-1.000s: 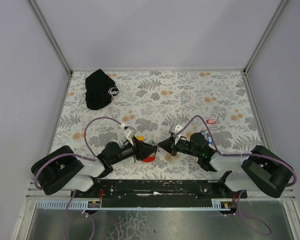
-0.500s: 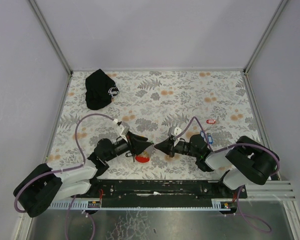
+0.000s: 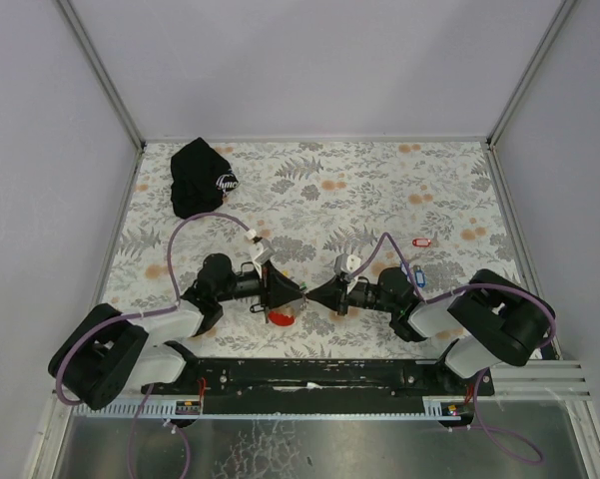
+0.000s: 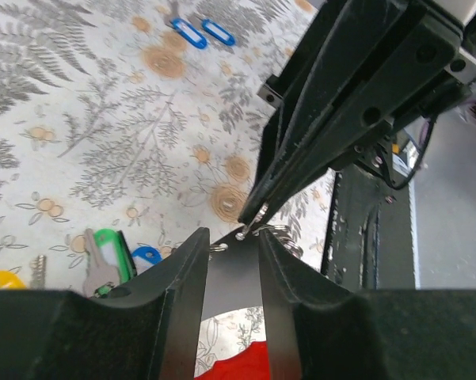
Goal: Put the keys on the keyring
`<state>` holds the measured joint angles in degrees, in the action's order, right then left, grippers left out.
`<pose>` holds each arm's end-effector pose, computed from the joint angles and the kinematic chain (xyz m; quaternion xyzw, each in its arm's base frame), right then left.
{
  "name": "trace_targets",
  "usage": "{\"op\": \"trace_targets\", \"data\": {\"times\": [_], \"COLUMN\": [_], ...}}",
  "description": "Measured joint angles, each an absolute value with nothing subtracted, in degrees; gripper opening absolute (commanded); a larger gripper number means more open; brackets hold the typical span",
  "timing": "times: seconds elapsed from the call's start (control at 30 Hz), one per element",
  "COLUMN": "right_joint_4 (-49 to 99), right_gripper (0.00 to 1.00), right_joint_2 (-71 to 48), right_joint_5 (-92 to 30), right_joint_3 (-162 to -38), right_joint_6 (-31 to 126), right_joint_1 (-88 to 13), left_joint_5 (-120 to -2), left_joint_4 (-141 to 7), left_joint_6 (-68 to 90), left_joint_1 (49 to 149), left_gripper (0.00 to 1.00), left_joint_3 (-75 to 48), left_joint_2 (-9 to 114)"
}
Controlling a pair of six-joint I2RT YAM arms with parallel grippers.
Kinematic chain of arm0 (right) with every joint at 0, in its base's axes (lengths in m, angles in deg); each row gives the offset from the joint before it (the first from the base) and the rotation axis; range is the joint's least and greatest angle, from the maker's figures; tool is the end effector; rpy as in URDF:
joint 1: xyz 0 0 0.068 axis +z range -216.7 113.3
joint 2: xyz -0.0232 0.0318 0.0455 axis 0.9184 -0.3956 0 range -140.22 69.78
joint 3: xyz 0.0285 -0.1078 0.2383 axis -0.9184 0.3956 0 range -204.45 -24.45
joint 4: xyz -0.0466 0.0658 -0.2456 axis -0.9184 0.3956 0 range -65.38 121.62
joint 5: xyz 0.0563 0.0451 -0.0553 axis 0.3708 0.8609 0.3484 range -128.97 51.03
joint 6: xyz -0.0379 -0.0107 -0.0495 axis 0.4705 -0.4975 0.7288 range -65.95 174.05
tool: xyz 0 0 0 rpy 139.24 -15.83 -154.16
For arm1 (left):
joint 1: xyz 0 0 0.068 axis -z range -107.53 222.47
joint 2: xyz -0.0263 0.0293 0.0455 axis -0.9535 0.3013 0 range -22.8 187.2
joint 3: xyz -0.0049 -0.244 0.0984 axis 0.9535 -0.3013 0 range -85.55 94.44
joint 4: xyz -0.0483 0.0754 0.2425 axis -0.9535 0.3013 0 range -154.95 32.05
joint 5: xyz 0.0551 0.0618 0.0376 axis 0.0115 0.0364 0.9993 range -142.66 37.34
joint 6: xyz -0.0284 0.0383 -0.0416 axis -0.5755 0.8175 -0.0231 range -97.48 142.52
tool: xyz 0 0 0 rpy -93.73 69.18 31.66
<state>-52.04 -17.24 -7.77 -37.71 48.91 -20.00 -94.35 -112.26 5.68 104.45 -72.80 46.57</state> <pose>0.1514 0.1974 0.1575 -0.4177 0.5513 0.4718 0.5468 0.1716 -0.1454 0.1644 0.3222 0.6756 -0.4970 0.4389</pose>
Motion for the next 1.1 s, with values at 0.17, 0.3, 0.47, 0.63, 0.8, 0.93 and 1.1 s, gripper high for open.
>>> {"op": "trace_targets", "data": {"times": [0.17,0.3,0.47,0.63,0.8,0.93,1.1], "right_joint_4": [-52.0,-52.02,-52.07,-51.96,-51.91,-52.2,-52.42], "right_gripper": [0.0,0.0,0.0,0.0,0.0,0.0,0.0], "right_joint_2": [-17.55,-17.83,-18.47,-18.49,-18.51,-18.51,-18.51], "right_joint_5": [-7.31,-6.44,-6.06,-5.43,-5.26,-5.17,-4.8], "right_joint_3": [-37.79,-37.99,-38.58,-38.63,-38.63,-38.65,-38.95], "right_joint_6": [48.88,48.84,48.43,48.23,48.14,48.1,47.97], "right_joint_1": [-20.0,-20.0,-20.0,-20.07,-20.18,-20.22,-20.22], "left_joint_5": [-99.47,-101.04,-101.94,-103.18,-103.38,-103.23,-102.9], "left_joint_4": [-113.33,-113.39,-114.24,-114.35,-114.42,-114.73,-116.26], "left_joint_6": [5.43,5.46,5.48,5.48,5.46,5.02,3.84], "left_joint_1": [104.17,104.17,104.17,104.17,104.17,103.4,102.42], "left_gripper": [0.28,0.25,0.19,0.15,0.12,0.15,0.19], "left_joint_3": [-72.01,-71.42,-70.79,-70.44,-70.44,-70.72,-71.23], "left_joint_2": [49.36,49.61,50.15,50.83,50.85,50.02,49.26]}}
